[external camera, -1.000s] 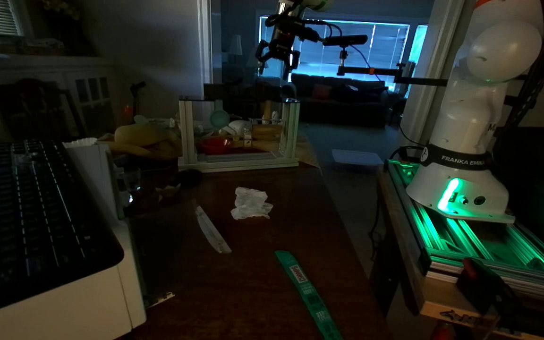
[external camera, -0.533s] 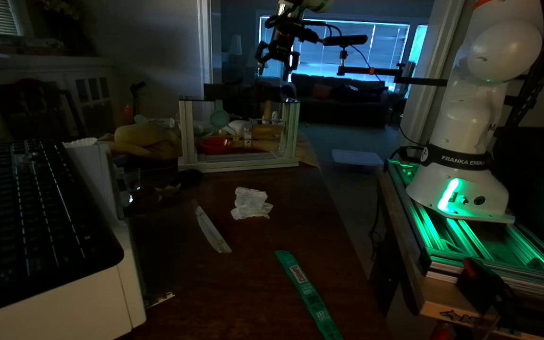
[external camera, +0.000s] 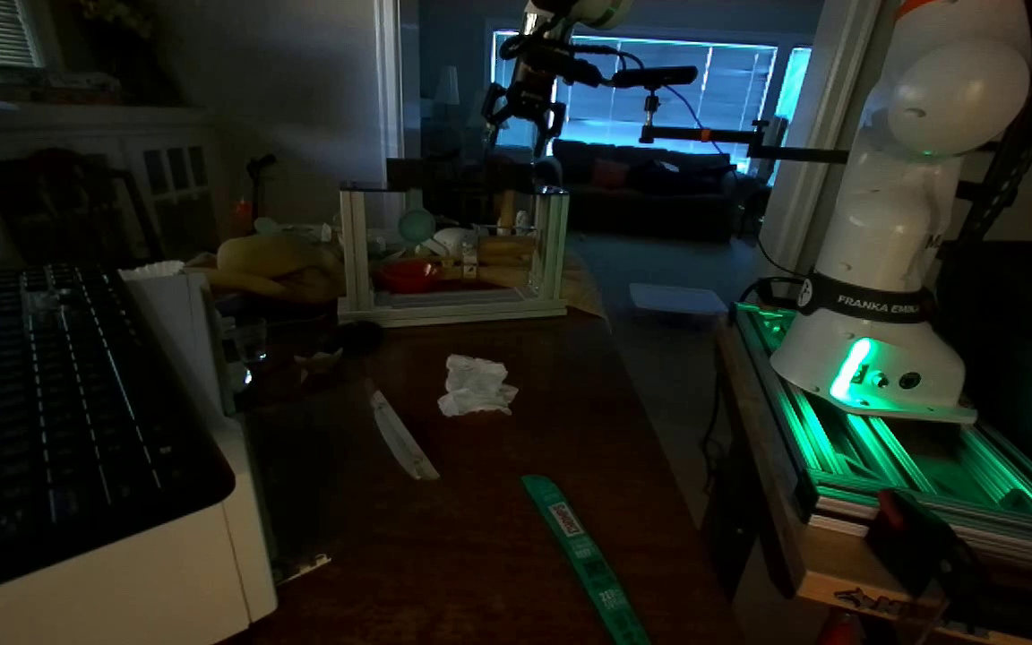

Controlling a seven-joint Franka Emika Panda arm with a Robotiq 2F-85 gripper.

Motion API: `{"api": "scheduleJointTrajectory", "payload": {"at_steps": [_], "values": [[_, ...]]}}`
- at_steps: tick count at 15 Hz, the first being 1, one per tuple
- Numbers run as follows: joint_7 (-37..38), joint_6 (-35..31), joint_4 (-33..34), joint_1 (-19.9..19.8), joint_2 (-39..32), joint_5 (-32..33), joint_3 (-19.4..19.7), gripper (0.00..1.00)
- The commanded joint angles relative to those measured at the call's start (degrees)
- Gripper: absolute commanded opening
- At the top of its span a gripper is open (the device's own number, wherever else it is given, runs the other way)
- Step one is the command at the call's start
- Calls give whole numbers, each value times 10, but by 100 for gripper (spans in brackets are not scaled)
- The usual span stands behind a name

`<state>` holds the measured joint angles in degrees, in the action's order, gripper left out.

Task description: Pick up the roller and move it left and right over the table

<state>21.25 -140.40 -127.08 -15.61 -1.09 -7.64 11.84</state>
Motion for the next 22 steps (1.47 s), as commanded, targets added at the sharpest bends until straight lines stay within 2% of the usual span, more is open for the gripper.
{"api": "scheduleJointTrajectory", "payload": {"at_steps": [1, 2, 4, 5, 19, 22], "values": [[7, -14, 8, 7, -19, 2, 9, 89], [7, -12, 10, 7, -22, 1, 10, 89], [8, -11, 13, 7, -27, 0, 11, 80], [8, -10, 15, 7, -29, -1, 11, 84], [21, -17, 28, 9, -57, -1, 15, 73], [22, -16, 32, 9, -61, -1, 15, 75]]}}
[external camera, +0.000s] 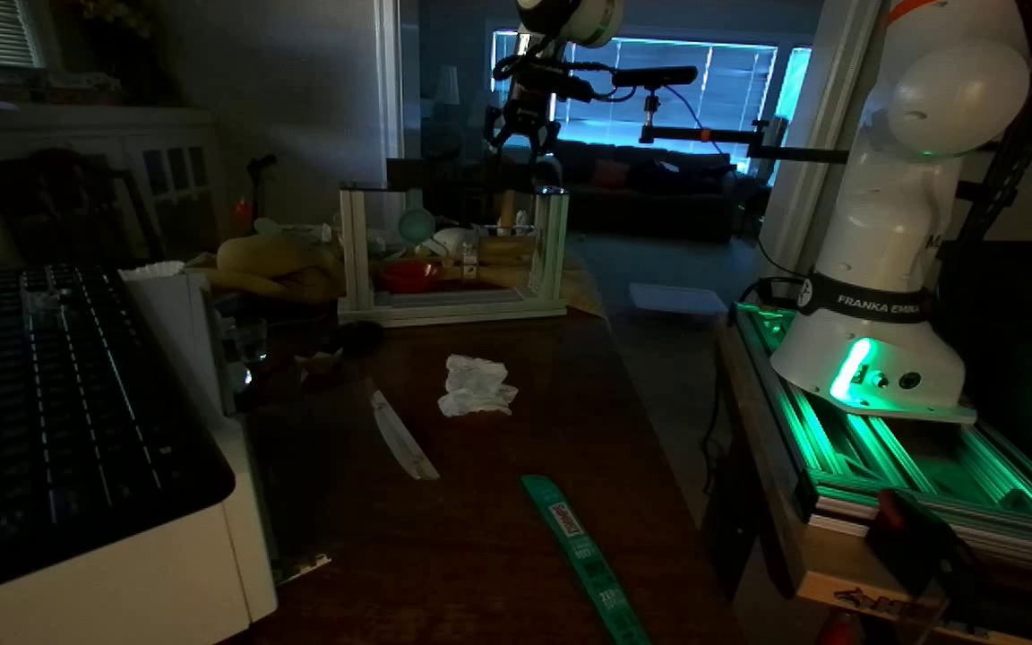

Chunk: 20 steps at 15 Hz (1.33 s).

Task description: Pick up the roller and move it left and right over the table

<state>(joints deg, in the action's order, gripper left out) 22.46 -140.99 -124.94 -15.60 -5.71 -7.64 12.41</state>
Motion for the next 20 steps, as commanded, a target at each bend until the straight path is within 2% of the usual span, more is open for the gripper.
{"api": "scheduleJointTrajectory", "payload": {"at_steps": [1, 6, 7, 11, 14, 16, 18, 19, 20], "values": [[10, -10, 11, 9, -16, -1, 10, 73], [4, -6, 12, 8, -20, -4, 9, 68], [4, -5, 12, 9, -20, -5, 9, 64], [2, -3, 11, 10, -21, -8, 9, 63], [1, -2, 10, 11, -22, -8, 9, 68], [2, -2, 10, 11, -25, -8, 9, 67], [2, -2, 10, 11, -27, -8, 10, 64], [1, -3, 9, 11, -27, -8, 10, 42], [2, -4, 10, 11, -27, -9, 10, 39]]}}
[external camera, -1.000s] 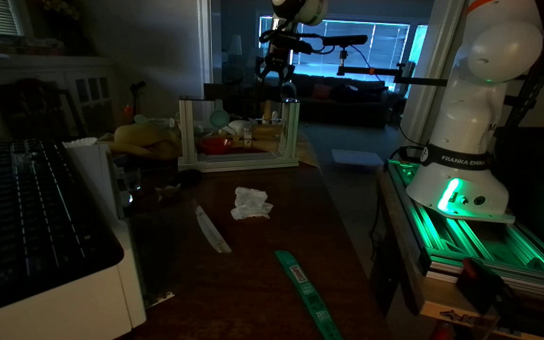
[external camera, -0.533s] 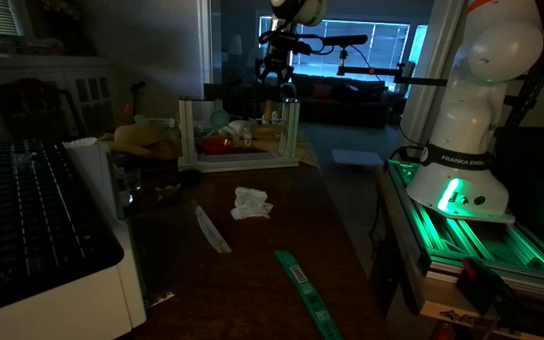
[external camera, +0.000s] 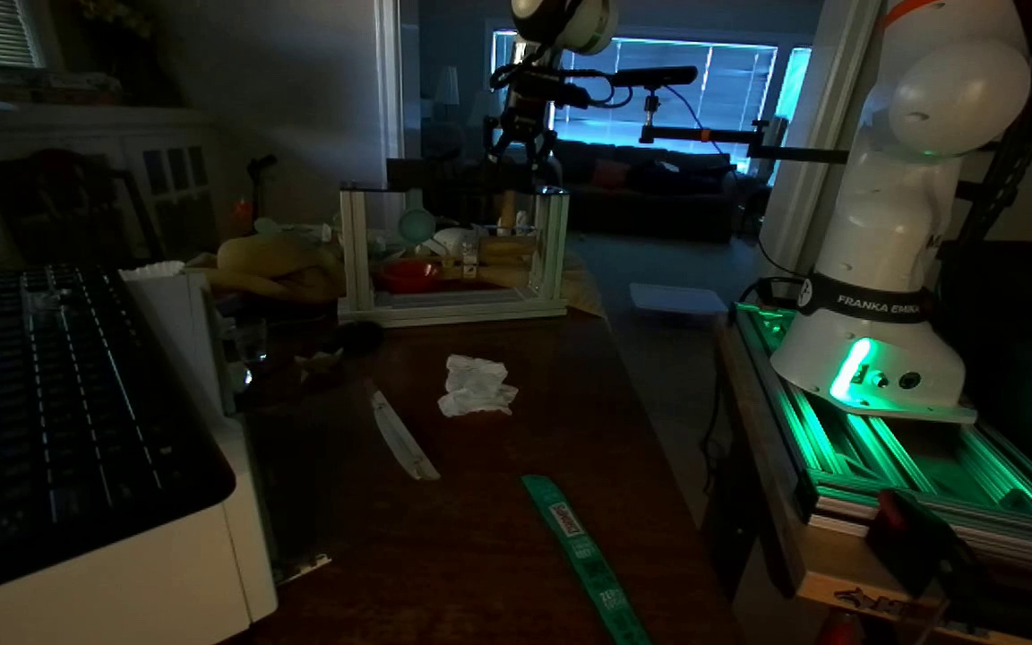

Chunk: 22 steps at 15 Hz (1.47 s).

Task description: Pick up the roller and move it left and right over the table

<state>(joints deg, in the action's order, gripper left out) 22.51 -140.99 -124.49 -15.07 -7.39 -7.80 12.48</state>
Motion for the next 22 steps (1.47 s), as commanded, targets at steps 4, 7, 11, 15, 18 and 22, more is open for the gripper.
{"api": "scheduleJointTrajectory", "payload": {"at_steps": [4, 7, 11, 15, 18, 22], "values": [[0, -5, 3, 7, -7, -8, 9, 34], [0, -4, 2, 7, -5, -9, 9, 34], [45, 7, 9, 11, -7, 10, 15, 34], [93, 17, 12, 16, -3, 13, 21, 34], [117, 19, 8, 19, 11, 25, 24, 34], [137, 42, 2, 20, 39, 35, 25, 34]]}}
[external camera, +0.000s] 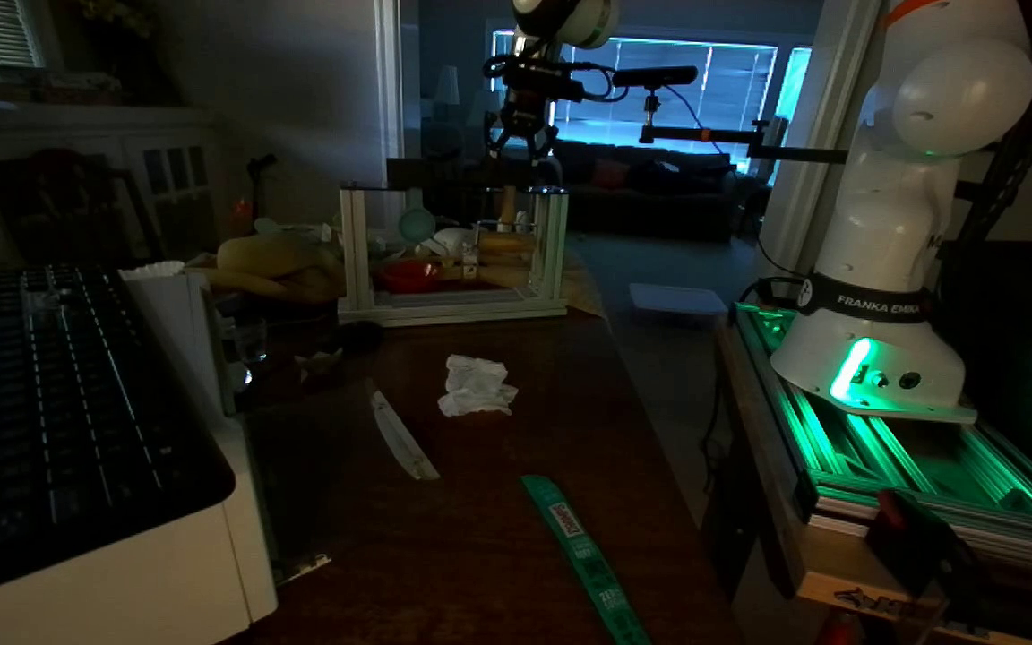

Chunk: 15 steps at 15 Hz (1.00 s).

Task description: Pick up the roller and move it left and right over the table

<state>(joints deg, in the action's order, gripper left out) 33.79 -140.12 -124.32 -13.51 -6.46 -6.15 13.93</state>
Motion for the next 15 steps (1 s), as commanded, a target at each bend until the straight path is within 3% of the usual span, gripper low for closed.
{"api": "scheduleJointTrajectory", "payload": {"at_steps": [1, 9, 15], "values": [[24, 42, -1, 4, 38, 19, 10, 34], [18, 86, -35, 7, 84, 21, -6, 34], [15, 54, -111, 21, 142, 29, -33, 34]]}}
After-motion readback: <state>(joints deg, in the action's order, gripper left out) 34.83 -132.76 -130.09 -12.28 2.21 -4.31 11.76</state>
